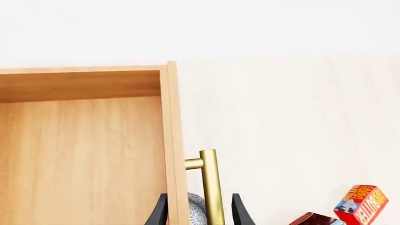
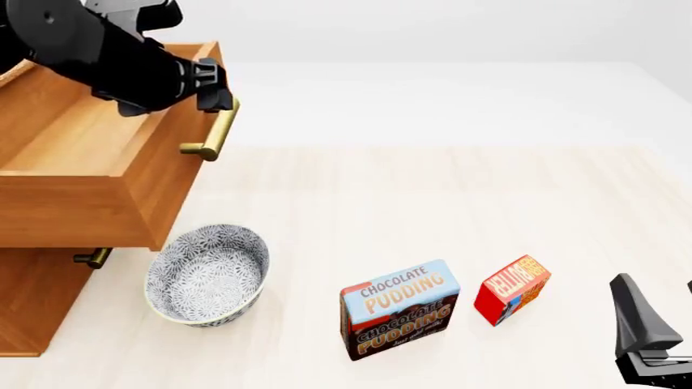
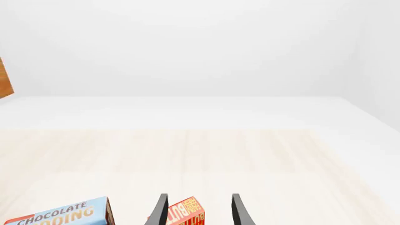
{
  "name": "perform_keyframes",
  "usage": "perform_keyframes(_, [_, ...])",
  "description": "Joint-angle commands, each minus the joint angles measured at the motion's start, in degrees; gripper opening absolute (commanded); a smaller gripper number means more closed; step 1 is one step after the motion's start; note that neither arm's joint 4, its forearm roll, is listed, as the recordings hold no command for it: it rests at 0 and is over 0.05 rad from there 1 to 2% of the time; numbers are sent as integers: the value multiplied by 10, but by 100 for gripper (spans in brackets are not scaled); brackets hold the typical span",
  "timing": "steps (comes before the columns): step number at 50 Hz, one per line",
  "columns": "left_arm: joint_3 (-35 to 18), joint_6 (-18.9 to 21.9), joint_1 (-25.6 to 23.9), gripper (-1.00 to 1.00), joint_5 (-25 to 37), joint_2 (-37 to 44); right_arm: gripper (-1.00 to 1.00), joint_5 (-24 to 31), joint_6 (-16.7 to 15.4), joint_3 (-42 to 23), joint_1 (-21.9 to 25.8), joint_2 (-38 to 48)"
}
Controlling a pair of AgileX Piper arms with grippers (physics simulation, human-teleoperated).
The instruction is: Put the butter at the back in the top drawer of the cabinet and close it.
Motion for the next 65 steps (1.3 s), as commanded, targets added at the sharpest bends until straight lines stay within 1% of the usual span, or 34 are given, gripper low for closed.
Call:
perform_keyframes(1, [-40, 30, -19, 100, 15, -15, 100, 0, 0, 0, 0, 0])
perform_keyframes(13, [-79, 49, -8, 100, 61, -42, 100, 0, 0, 0, 0, 0])
perform_keyframes(21, [-90, 54, -4, 100, 78, -54, 100, 0, 0, 0, 0, 0])
perform_keyframes(32, [-120, 60, -10, 100, 100, -63, 100, 0, 0, 0, 0, 0])
perform_keyframes(43, [-166, 76, -46, 100, 101, -39, 100, 0, 0, 0, 0, 0])
perform_keyframes(44, [-177, 78, -59, 100, 99, -28, 100, 0, 0, 0, 0, 0])
perform_keyframes(47, [-184, 84, -65, 100, 96, -20, 100, 0, 0, 0, 0, 0])
perform_keyframes(50, [-197, 85, -82, 100, 92, -4, 100, 0, 0, 0, 0, 0])
perform_keyframes(61, [-206, 95, -114, 100, 75, 32, 100, 0, 0, 0, 0, 0])
perform_keyframes(65, [-214, 96, -136, 100, 73, 62, 100, 0, 0, 0, 0, 0])
